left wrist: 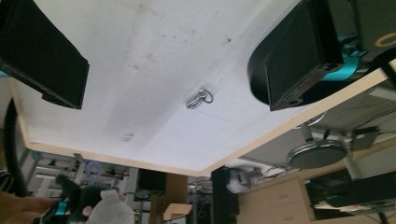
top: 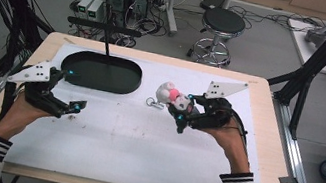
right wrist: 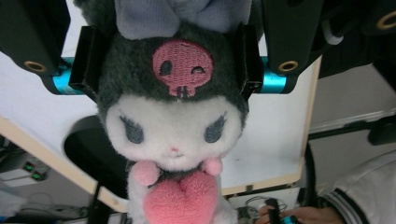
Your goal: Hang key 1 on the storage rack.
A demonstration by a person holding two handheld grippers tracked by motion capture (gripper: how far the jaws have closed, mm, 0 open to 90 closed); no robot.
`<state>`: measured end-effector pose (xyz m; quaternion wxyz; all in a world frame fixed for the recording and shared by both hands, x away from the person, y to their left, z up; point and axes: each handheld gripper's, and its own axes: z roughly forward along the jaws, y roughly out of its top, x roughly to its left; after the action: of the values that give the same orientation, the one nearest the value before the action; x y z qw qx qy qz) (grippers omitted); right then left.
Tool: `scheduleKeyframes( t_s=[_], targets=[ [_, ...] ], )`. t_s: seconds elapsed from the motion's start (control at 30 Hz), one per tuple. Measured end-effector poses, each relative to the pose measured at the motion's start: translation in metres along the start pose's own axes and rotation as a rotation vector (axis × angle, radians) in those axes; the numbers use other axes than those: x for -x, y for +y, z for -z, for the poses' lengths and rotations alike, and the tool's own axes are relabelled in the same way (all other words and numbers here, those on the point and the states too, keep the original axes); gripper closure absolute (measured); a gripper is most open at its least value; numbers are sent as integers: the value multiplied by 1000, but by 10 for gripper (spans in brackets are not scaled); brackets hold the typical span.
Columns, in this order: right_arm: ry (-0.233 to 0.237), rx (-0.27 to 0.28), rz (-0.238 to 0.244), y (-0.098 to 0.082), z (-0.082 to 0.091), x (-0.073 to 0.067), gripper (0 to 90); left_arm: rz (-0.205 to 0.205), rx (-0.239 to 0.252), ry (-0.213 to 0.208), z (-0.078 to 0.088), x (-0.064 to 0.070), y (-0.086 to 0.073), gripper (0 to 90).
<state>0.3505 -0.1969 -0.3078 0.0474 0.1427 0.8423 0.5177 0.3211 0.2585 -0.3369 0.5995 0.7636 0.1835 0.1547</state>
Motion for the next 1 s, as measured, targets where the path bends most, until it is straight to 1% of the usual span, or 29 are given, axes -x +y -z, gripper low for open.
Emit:
scheduleKeyframes(
  t_s=[0.03,0.07,0.1,0.2,0.23,0.27,0.3,0.33,0.37,0.4,0.43,0.47,0.5,0.53,0.57,0.6,0.67,0.73,0.8,0.9,0.93,1.0],
  targets=[
    [13,-19,14,3,-7,-2,416,-4,-3,-10,-3,1,2,65],
    [13,-19,14,3,-7,-2,416,-12,-7,-18,-5,2,3,65],
    [31,-28,6,4,-10,-4,417,-15,-10,-26,-7,2,5,65],
    [53,-49,42,9,-23,-8,416,-20,-12,-49,-14,5,9,65],
    [61,-56,43,10,-27,-9,416,-24,-14,-67,-18,6,13,65],
    [62,-63,49,12,-29,-10,417,-24,-13,-76,-20,7,14,65],
    [62,-63,49,12,-29,-10,417,-24,-13,-76,-20,7,14,65],
    [74,-71,53,14,-35,-12,416,-31,-13,-87,-25,9,18,65],
    [78,-77,59,15,-37,-12,417,-30,-11,-100,-28,10,19,65],
    [78,-77,59,15,-37,-12,417,-30,-11,-100,-28,10,19,65],
    [84,-88,67,17,-42,-14,416,-37,-15,-115,-33,11,22,65],
    [84,-88,67,17,-42,-14,416,-37,-15,-115,-33,11,22,65],
    [100,-97,71,19,-47,-15,416,-52,-28,-132,-38,13,24,65],
    [107,-103,71,20,-49,-16,416,-52,-28,-132,-38,13,24,65],
    [113,-104,73,20,-52,-17,416,-59,-40,-154,-43,15,27,65],
    [117,-108,75,21,-54,-18,416,-60,-47,-165,-46,17,27,65],
    [119,-112,80,22,-56,-18,416,-67,-53,-171,-48,19,29,65],
    [129,-124,81,23,-60,-21,416,-78,-72,-191,-53,22,31,65],
    [141,-140,94,24,-66,-23,416,-91,-85,-209,-56,24,33,65],
    [147,-149,98,24,-70,-24,416,-93,-97,-226,-62,27,34,65],
    [157,-151,103,25,-73,-25,416,-99,-102,-232,-64,28,35,65],
    [158,-151,102,25,-74,-25,416,-94,-99,-238,-68,29,35,65]
  ],
)
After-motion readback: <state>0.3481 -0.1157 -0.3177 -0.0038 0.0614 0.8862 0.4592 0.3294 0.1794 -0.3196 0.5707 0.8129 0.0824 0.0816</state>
